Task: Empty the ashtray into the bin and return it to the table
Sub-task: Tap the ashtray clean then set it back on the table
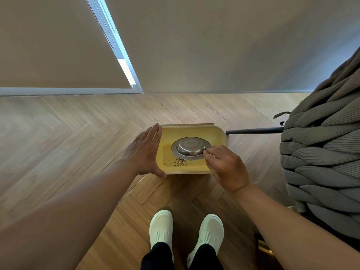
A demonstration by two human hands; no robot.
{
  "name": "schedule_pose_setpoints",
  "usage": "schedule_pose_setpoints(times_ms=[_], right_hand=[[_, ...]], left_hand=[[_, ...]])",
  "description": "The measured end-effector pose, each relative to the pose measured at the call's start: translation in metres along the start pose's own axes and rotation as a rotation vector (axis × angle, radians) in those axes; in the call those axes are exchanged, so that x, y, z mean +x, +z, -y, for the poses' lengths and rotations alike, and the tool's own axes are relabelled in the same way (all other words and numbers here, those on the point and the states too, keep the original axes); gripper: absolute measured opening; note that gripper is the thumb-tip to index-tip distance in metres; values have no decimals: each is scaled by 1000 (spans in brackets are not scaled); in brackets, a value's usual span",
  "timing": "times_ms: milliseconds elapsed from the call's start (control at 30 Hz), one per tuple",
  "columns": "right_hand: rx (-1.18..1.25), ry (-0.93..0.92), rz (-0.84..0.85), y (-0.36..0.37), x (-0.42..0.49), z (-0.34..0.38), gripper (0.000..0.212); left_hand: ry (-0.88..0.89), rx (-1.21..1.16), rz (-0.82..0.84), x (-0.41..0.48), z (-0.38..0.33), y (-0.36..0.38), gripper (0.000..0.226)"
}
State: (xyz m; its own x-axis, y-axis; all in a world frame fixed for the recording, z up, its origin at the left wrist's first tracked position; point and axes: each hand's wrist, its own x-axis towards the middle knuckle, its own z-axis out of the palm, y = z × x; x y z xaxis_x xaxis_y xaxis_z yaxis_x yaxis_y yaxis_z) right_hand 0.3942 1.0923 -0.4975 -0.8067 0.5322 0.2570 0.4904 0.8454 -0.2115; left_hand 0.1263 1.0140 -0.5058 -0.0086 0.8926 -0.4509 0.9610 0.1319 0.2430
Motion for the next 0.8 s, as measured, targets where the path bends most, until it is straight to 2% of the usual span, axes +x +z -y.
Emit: schedule_pose_setpoints(times_ms=[233,333,633,800], right_hand=[[41,25,8,-3,1,3,28],[109,100,-13,-5,4,6,22],[369,487,-14,-9,18,6,16],[560,894,83,-3,22,2,11]], left_hand=[[-12,-14,-54,-1,-2,1,153],[-8,-12,-69,-2,-2,1,151],[34,-24,-121,-1,-7,-5,135],[55,-27,-159,0,-14,-7,126]])
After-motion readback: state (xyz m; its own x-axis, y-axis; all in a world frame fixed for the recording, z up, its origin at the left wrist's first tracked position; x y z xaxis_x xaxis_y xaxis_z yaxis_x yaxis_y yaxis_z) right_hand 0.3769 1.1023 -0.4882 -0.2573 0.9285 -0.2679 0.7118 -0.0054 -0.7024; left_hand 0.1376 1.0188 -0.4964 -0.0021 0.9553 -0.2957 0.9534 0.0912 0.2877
